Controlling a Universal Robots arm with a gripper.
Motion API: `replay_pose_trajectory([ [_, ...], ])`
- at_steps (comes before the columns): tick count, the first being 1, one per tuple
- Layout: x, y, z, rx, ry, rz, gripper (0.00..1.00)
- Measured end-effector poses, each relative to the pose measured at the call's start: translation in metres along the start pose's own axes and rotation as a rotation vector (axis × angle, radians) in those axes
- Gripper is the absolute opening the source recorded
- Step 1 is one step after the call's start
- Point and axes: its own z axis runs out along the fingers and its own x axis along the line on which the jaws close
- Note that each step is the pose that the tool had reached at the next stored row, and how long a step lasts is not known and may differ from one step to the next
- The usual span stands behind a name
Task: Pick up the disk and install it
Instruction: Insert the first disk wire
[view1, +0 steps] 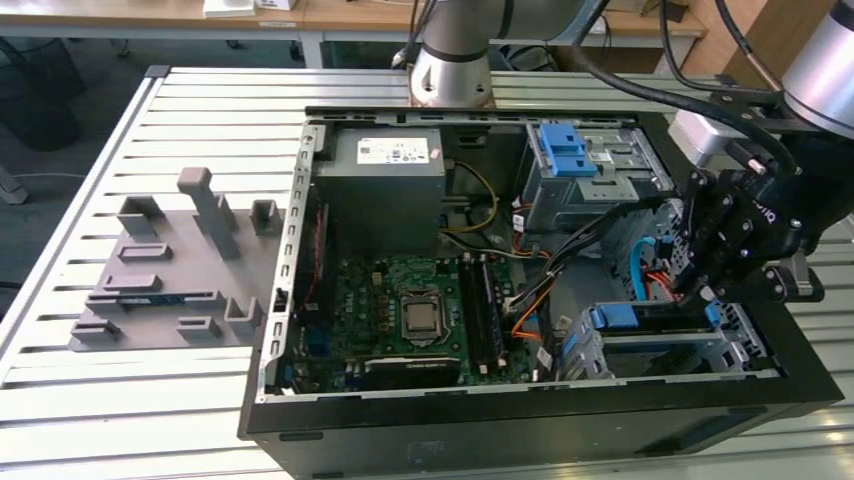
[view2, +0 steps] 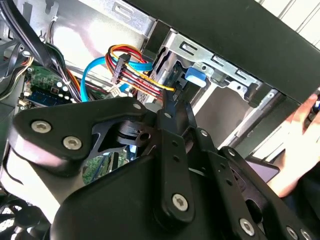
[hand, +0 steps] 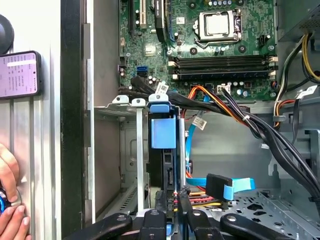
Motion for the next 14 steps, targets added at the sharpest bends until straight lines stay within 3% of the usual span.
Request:
replay_pose_trajectory([
  [4, 0.0001, 0.0001, -0.0017, -0.0001, -0.0004, 0.000, 0.24],
  [5, 0.0001, 0.0001, -0.0018, -0.0001, -0.0004, 0.000, 0.16],
  [7, 0.0002, 0.0001, -0.0021, -0.0001, -0.0001, 0.000, 0.11],
  [12, 0.0002, 0.0001, -0.0023, -0.0001, -0.0001, 0.000, 0.11],
  [14, 0.0006, 0.0002, -0.0060, -0.0001, 0.0000, 0.000, 0.11],
])
